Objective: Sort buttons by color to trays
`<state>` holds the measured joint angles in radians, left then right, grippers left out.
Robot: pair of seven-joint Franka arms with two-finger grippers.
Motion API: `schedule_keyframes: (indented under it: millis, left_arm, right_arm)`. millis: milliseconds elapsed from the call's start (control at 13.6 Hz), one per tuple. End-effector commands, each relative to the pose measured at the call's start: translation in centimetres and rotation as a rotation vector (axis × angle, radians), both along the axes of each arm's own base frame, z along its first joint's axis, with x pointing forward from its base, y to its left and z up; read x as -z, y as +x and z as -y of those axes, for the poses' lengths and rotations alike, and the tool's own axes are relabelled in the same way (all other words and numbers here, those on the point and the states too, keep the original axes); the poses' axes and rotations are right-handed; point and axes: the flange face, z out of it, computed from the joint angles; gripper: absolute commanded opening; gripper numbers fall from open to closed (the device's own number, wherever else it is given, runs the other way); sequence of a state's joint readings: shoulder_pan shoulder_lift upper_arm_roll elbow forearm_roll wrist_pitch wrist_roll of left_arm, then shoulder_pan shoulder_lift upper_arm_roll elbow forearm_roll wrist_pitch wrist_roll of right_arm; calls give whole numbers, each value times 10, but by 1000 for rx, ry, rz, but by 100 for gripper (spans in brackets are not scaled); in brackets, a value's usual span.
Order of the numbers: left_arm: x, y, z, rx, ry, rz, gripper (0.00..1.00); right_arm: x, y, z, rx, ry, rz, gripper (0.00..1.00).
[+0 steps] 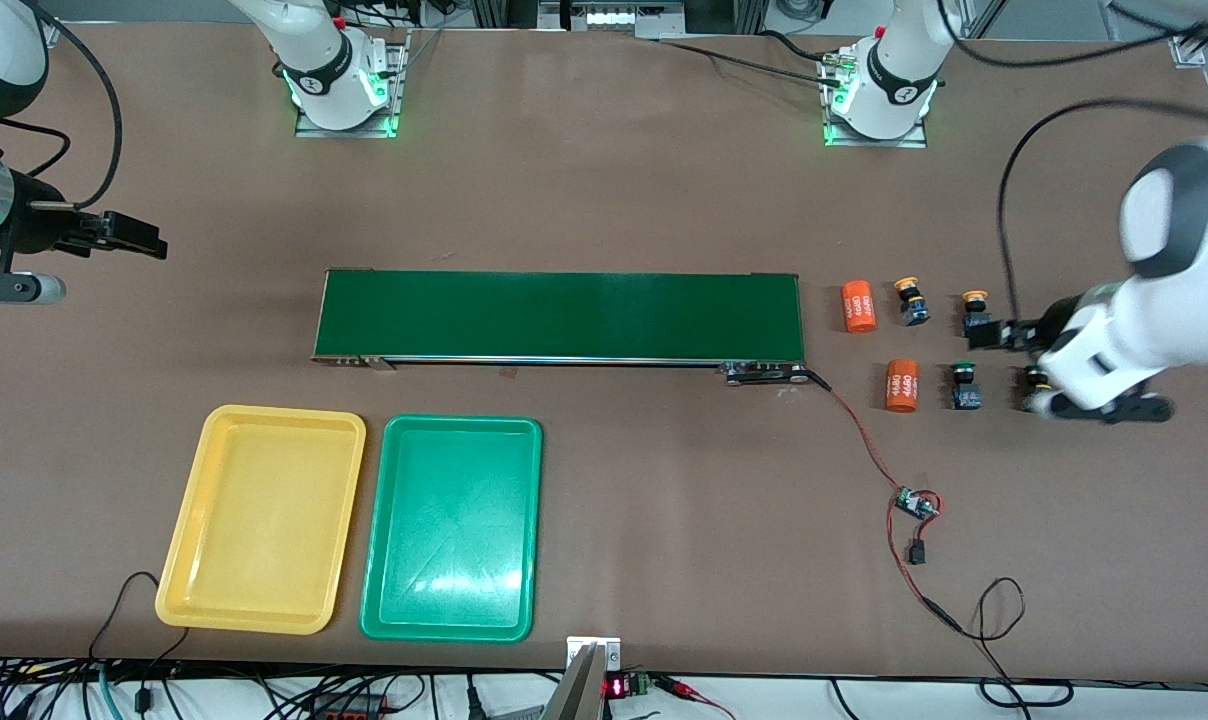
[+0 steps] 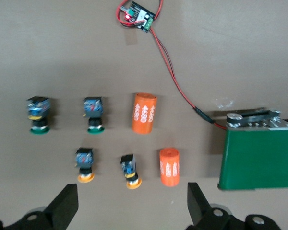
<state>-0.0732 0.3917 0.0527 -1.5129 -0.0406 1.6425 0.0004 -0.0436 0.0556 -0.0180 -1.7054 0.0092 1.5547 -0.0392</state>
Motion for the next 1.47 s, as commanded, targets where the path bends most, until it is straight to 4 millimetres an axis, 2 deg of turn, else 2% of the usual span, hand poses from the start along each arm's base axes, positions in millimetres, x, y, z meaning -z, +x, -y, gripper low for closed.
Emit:
schedule_keyframes:
  millis: [0, 221, 369, 516, 590, 737, 1032, 1401]
  left_arm:
    - [46, 8, -5, -2, -2, 4, 100]
    - [67, 6, 1, 4, -12, 45, 100]
    - [79, 3, 23, 45, -33, 25, 100]
    - [103, 7, 23, 102, -48, 29, 100]
    - [118, 7, 20, 139, -58, 27, 100]
    - [143, 4, -2, 192, -83, 7, 100]
    - [179, -10, -26, 225, -152, 33, 100]
    - [215, -26, -17, 232, -159, 33, 100]
  right_arm:
    - [0, 3, -5, -3, 12, 5, 100]
    - [0, 3, -8, -23, 4, 4, 100]
    - [0, 4, -13, -27, -1, 5, 100]
    - [0, 4, -13, -24, 1, 7, 100]
    - [0, 4, -13, -24, 0, 9, 100]
    - [0, 4, -13, -23, 5, 9, 100]
    - [0, 4, -13, -27, 9, 9, 100]
    - [1, 5, -13, -27, 14, 8, 100]
